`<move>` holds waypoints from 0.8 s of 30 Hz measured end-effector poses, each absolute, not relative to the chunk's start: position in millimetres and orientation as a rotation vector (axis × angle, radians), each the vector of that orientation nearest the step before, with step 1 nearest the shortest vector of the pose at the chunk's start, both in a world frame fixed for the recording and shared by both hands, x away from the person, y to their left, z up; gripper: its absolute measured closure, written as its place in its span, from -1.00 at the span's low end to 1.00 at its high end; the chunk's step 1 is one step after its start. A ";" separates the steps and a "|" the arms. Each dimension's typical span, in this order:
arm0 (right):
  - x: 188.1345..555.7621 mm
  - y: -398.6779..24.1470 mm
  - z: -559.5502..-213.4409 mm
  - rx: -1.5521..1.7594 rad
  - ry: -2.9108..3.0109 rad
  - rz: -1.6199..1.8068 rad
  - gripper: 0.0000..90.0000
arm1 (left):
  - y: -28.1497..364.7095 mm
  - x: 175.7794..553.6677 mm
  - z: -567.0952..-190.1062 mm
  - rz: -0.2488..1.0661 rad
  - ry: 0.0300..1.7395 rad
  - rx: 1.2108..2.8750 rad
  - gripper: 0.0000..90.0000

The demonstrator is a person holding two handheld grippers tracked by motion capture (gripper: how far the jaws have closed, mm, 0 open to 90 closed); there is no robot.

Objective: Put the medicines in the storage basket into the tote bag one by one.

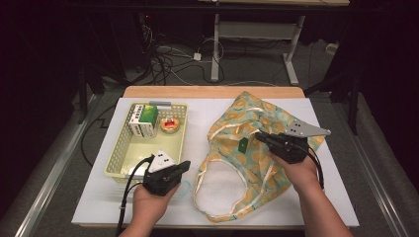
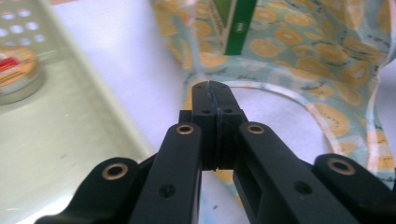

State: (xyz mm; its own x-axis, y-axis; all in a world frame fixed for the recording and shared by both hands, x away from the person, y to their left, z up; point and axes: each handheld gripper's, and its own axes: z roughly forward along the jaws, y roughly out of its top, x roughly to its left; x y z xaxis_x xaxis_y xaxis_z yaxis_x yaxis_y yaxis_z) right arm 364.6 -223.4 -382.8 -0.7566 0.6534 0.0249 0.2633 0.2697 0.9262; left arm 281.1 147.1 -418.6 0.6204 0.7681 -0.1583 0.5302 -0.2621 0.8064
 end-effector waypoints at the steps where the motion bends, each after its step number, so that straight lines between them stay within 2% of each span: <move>1: 364.8 -223.4 -383.0 0.833 2.184 1.485 1.00 | 151.9 281.0 -418.7 0.336 1.039 1.929 0.95; 16: 365.5 -225.0 -384.5 0.849 2.186 1.485 1.00 | 228.6 283.3 -418.8 0.444 1.239 1.834 0.95; 24: 365.6 -224.4 -385.3 0.843 2.190 1.479 1.00 | 249.0 284.9 -422.6 0.459 1.288 1.805 0.95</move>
